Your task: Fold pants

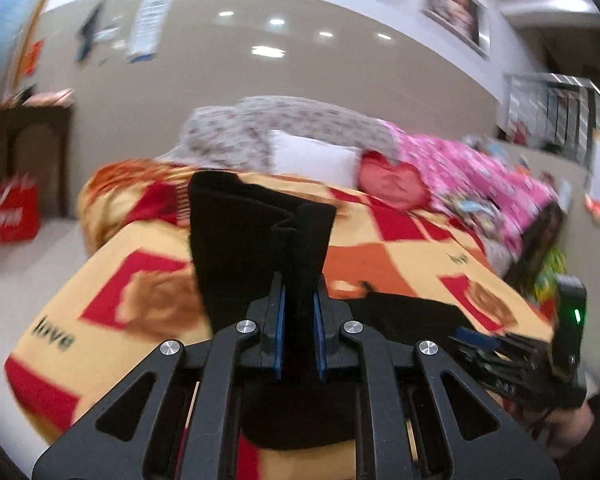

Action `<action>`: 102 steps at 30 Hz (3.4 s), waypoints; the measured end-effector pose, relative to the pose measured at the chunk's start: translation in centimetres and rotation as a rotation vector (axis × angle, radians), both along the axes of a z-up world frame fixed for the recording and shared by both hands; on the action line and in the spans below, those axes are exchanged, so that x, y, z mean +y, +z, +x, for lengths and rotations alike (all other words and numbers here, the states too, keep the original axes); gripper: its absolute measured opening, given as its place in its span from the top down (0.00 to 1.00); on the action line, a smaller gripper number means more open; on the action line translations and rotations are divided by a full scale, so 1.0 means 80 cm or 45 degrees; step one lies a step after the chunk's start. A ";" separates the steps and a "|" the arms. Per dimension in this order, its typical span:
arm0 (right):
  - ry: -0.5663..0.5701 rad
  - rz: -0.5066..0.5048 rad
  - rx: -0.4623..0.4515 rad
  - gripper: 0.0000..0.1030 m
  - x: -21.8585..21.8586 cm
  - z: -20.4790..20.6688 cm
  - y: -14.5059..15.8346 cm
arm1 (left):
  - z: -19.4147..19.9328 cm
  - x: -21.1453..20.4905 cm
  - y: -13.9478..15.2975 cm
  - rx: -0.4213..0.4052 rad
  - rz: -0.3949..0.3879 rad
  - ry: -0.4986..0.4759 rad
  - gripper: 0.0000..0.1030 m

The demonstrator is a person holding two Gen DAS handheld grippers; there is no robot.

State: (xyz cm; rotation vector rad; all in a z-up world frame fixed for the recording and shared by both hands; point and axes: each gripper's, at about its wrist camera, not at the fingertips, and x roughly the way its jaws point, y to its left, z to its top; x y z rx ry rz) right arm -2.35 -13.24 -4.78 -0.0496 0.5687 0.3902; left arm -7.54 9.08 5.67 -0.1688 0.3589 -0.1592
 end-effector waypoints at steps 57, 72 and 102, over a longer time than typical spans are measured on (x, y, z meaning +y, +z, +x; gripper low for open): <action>0.009 0.073 0.030 0.71 -0.042 -0.025 0.007 | 0.026 -0.077 -0.051 0.542 -0.144 -0.296 0.68; -0.005 0.081 0.011 0.70 -0.038 -0.026 0.006 | 0.124 -0.091 -0.031 0.616 -0.021 -0.264 0.70; -0.151 0.049 0.117 0.73 -0.035 0.080 0.015 | 0.160 -0.104 -0.049 0.515 0.018 -0.106 0.68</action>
